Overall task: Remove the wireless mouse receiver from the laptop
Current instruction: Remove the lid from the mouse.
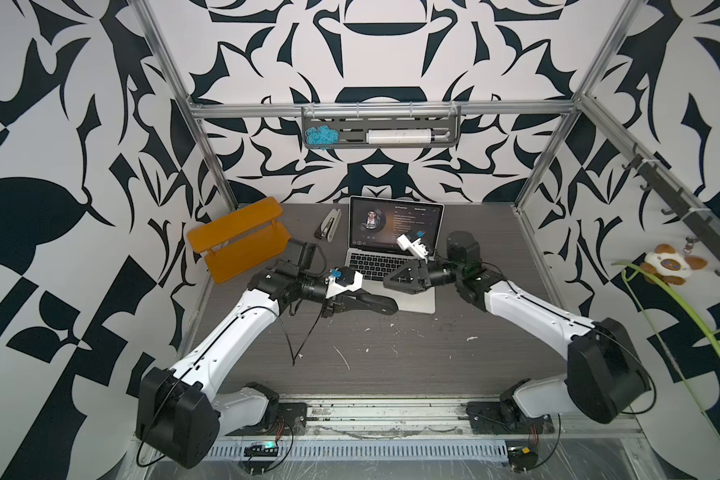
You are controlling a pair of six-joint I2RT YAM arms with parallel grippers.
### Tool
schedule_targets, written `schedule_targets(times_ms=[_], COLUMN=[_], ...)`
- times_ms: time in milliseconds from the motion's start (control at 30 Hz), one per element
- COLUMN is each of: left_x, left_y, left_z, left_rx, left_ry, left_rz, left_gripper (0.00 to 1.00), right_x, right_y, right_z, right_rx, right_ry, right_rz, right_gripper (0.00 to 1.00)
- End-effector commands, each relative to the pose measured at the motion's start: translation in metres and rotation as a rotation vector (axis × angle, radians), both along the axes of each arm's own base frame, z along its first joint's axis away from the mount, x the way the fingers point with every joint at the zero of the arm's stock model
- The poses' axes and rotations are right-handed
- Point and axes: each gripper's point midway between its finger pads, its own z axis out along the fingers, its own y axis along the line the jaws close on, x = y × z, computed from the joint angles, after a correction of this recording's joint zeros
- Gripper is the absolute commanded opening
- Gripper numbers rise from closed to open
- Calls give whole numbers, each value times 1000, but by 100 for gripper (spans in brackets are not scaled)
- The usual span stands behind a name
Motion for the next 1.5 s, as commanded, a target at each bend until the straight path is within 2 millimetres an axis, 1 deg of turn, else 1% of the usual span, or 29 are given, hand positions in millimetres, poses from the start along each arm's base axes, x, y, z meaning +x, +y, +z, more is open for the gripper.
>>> schedule_targets(times_ms=[0,100,167,233,300,333,400,467,600,667,833,900,1033,1167,1367,1467], left_x=[15,32,43,59,76,80,83,84,78,75,70,67,63,60,57,57], left_y=[-9,-15,-18,-21,-22,-23,-24,-25,-23,-22,-19,-19,-17,-16,-16,-16], left_z=[18,29,35,37,32,30,21,14,6,2,-10,-12,-11,-9,-8,-7], left_rx=[-9,-2,5,22,41,43,57,67,76,90,113,113,113,112,112,110], left_ry=[117,261,383,543,707,790,886,947,1017,1034,1081,1086,1087,1094,1098,1100], left_rz=[33,71,99,154,214,211,217,233,236,247,266,260,256,245,240,243], left_gripper=[0,0,0,0,0,0,0,0,0,0,0,0,0,0,0,0], right_x=[26,40,41,42,40,39,36,31,21,17,11,10,17,21,20,19], right_y=[-21,-40,-47,-56,-60,-62,-63,-60,-47,-40,-10,-1,0,-1,0,0], right_z=[2,-7,-7,-12,-16,-17,-17,-15,-7,1,-4,-6,-4,-3,-6,-9], right_rx=[-123,-248,-262,-302,-309,-313,-302,-276,-226,-183,-166,-171,-167,-162,-154,-157], right_ry=[-161,-255,-292,-317,-325,-329,-340,-345,-345,-344,-300,-297,-315,-320,-306,-300], right_rz=[-204,-352,-392,-437,-451,-459,-463,-440,-368,-341,-261,-245,-289,-311,-309,-298], right_gripper=[86,85,85,85,85,85,86,86,86,86,85,84,81,77,71,64])
